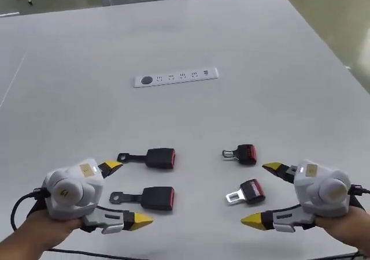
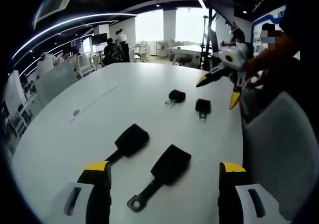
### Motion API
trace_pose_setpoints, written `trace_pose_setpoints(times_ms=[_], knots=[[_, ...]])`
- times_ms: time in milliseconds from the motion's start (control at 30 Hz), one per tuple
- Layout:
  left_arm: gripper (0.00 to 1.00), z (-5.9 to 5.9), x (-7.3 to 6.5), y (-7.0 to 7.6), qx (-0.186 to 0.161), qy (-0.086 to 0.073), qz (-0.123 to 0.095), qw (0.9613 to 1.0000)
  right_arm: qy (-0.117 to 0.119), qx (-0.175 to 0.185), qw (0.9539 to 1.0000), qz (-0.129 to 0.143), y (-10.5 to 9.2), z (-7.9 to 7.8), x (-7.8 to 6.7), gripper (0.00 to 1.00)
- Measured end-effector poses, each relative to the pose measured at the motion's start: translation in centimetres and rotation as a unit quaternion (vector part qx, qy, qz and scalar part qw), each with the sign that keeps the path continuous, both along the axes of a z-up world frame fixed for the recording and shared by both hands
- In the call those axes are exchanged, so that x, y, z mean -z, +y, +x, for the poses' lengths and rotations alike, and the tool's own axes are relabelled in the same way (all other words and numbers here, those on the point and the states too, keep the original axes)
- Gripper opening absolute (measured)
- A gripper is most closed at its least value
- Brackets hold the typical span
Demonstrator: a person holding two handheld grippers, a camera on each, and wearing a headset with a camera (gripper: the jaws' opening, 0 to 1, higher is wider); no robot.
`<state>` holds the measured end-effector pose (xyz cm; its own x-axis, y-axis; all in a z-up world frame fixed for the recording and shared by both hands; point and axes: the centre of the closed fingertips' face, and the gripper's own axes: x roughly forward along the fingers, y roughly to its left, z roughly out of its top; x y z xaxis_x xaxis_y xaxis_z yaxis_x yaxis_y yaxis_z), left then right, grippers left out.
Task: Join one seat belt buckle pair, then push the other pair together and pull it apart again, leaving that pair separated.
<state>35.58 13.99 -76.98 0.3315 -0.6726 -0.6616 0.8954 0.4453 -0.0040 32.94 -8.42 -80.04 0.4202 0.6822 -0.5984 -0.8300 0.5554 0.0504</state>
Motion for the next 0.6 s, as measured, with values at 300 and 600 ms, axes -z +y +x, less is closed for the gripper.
trace_pose_setpoints(times_ms=[300, 600], knots=[[0.87, 0.1, 1.5, -0.4, 0.034, 0.011, 0.016, 0.9992, 0.018, -0.042, 0.9987, -0.022, 0.3, 0.3, 1.2, 0.83], [0.77, 0.2, 3.3, -0.8, 0.075, 0.017, 0.037, 0.9963, 0.033, -0.088, 0.9944, -0.046, 0.7, 0.4, 2.2, 0.75]])
